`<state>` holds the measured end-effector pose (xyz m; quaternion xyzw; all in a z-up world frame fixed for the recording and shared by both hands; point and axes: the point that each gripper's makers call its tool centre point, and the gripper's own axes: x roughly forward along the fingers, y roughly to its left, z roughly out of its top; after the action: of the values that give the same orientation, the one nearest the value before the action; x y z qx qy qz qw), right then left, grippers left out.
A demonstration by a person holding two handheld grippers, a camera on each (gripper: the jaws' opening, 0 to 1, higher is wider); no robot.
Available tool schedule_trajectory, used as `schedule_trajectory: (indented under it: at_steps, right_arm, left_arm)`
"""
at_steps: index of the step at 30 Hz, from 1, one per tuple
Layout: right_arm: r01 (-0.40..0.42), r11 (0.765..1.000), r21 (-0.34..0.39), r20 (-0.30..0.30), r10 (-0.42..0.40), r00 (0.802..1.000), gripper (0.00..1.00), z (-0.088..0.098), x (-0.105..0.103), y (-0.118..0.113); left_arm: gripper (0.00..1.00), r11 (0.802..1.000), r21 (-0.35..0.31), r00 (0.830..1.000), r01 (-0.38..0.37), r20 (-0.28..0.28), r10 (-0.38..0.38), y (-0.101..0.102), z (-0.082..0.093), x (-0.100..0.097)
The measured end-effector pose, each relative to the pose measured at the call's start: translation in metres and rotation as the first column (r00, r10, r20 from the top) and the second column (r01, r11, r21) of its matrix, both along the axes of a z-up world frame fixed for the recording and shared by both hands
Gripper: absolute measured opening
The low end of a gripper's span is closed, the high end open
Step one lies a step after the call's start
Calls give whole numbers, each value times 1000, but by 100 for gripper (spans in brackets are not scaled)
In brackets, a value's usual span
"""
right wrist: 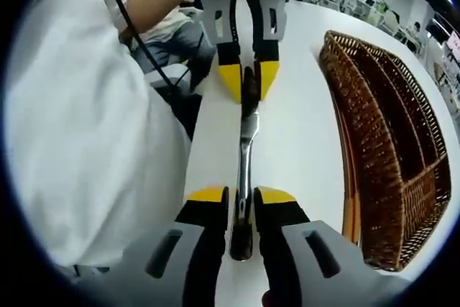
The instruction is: Arrange the knives, forks, and spoons in their matching storage slots by inserting each utensil handle-first until every utensil is classified and aligned in the correct compartment
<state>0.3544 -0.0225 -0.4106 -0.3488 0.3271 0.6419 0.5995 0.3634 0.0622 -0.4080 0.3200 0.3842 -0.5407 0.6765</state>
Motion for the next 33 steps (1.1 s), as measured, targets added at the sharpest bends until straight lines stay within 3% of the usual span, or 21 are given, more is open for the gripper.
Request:
schedule_trajectory:
  at_steps: [15, 33]
  right_arm:
    - [29, 1000, 4, -13, -29, 999, 10, -1, 13, 0]
    - [60, 998, 31, -51, -59, 997, 10, -1, 17, 3]
  left_arm:
    - [11, 999, -23, 999, -22, 22, 23, -3, 3, 9]
    - [11, 999, -33, 994, 16, 106, -12, -5, 7, 15]
